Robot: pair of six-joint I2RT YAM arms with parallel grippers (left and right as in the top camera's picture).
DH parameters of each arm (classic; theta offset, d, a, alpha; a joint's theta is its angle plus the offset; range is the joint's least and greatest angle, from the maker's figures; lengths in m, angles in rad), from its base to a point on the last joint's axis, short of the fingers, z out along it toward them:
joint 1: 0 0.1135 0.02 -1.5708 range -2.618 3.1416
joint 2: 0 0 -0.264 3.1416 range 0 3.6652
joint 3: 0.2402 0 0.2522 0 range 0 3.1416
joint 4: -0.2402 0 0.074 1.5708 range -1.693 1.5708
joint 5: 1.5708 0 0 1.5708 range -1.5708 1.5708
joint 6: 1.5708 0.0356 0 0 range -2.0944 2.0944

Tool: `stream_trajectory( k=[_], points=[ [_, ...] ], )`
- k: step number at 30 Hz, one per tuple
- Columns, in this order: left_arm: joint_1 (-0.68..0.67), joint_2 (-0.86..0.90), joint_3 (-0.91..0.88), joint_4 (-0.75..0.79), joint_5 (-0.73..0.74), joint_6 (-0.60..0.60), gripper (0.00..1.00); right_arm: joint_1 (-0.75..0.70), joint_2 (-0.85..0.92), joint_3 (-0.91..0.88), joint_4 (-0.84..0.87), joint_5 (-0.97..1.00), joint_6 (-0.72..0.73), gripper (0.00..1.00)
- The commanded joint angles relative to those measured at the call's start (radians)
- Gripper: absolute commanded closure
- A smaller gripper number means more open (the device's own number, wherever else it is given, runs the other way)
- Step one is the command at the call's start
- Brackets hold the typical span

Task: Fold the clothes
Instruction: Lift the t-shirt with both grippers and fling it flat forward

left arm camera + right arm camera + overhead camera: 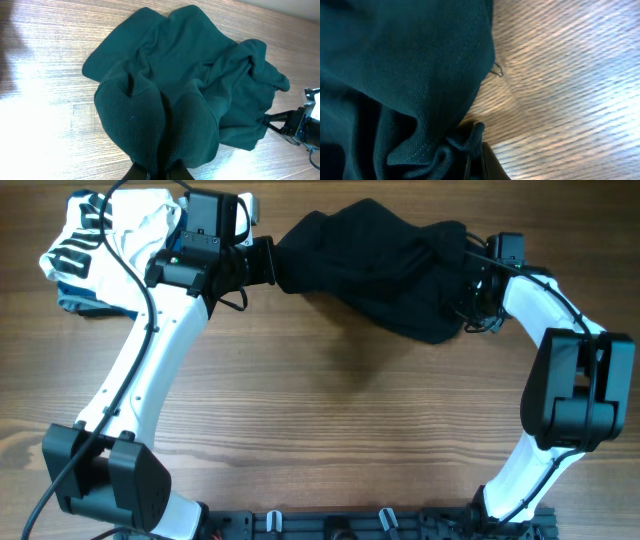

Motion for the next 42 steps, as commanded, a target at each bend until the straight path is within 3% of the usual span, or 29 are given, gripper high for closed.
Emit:
stream_trajectory(
  k=[1,12,17,21,25,31,36,39,42],
  points=[
    [0.011,-0.038,0.009,0.004,-0.050,-0.001,0.96,0.002,-0.020,0.008,-0.021,-0.035,0.008,0.96],
    [0.062,-0.349,0.043,0.013,-0.182,0.026,0.96,-0.132,-0.547,0.323,-0.335,-0.042,-0.121,0.96],
    [0.054,-0.534,0.043,0.059,-0.175,0.025,0.96,-0.272,-0.730,0.502,-0.461,-0.066,-0.171,0.96],
    [0.053,-0.673,0.043,0.096,-0.078,0.025,0.96,-0.377,-0.826,0.628,-0.526,-0.114,-0.212,0.96],
    [0.052,-0.772,0.043,0.101,-0.059,0.021,0.96,-0.409,-0.871,0.684,-0.557,-0.114,-0.249,0.96],
    [0.052,-0.735,0.043,0.093,-0.061,0.022,0.96,-0.409,-0.789,0.683,-0.604,-0.145,-0.300,0.96],
    [0.052,-0.539,0.043,0.139,-0.061,0.022,0.96,-0.406,-0.588,0.683,-0.581,-0.231,-0.327,0.96],
    [0.056,-0.383,0.043,0.264,-0.066,0.026,0.96,-0.370,-0.431,0.683,-0.463,-0.230,-0.325,0.96],
    [0.072,-0.243,0.051,0.486,-0.110,0.026,0.96,-0.328,-0.306,0.683,-0.280,-0.239,-0.295,0.96]
  ],
)
